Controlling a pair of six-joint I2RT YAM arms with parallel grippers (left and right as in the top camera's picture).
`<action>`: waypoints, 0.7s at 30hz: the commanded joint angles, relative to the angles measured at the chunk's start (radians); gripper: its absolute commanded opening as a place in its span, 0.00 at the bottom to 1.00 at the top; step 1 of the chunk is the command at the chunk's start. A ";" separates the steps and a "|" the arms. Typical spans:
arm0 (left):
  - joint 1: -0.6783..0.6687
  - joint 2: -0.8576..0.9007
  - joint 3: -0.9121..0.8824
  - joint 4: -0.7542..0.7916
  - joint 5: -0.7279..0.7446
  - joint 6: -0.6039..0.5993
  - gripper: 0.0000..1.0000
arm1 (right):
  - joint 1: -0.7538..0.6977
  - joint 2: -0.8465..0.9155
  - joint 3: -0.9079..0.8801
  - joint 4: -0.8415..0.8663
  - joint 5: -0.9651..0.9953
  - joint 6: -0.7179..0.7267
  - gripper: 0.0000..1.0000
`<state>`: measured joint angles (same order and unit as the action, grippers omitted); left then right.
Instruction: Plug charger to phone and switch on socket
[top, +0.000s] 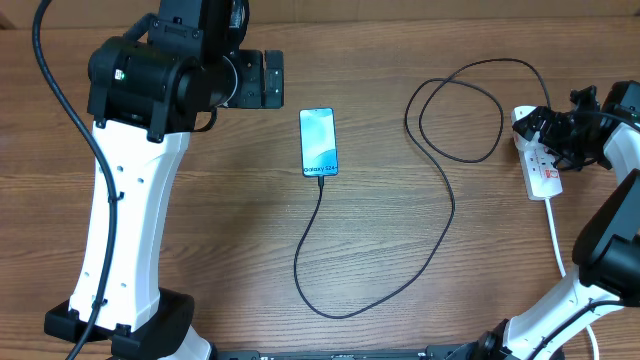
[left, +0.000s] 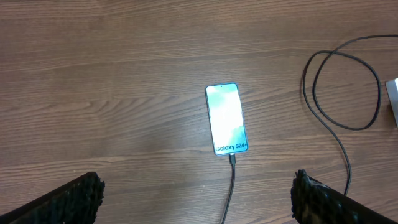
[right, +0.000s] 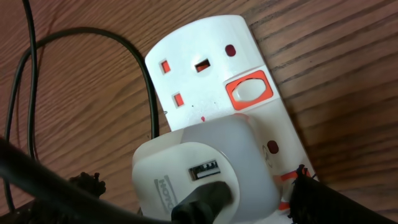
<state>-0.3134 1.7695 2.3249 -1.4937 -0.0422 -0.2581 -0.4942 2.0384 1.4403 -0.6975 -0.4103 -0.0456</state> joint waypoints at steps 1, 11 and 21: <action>0.005 -0.007 -0.001 0.002 -0.013 0.011 1.00 | 0.023 0.045 -0.019 -0.035 -0.093 0.018 1.00; 0.005 -0.007 -0.001 0.002 -0.013 0.011 1.00 | 0.043 0.045 -0.019 -0.043 -0.120 0.014 1.00; 0.005 -0.007 -0.001 0.002 -0.013 0.011 1.00 | 0.050 0.045 -0.019 -0.055 -0.131 0.014 1.00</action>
<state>-0.3134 1.7695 2.3249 -1.4937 -0.0422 -0.2581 -0.4847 2.0380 1.4475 -0.7208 -0.4419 -0.0525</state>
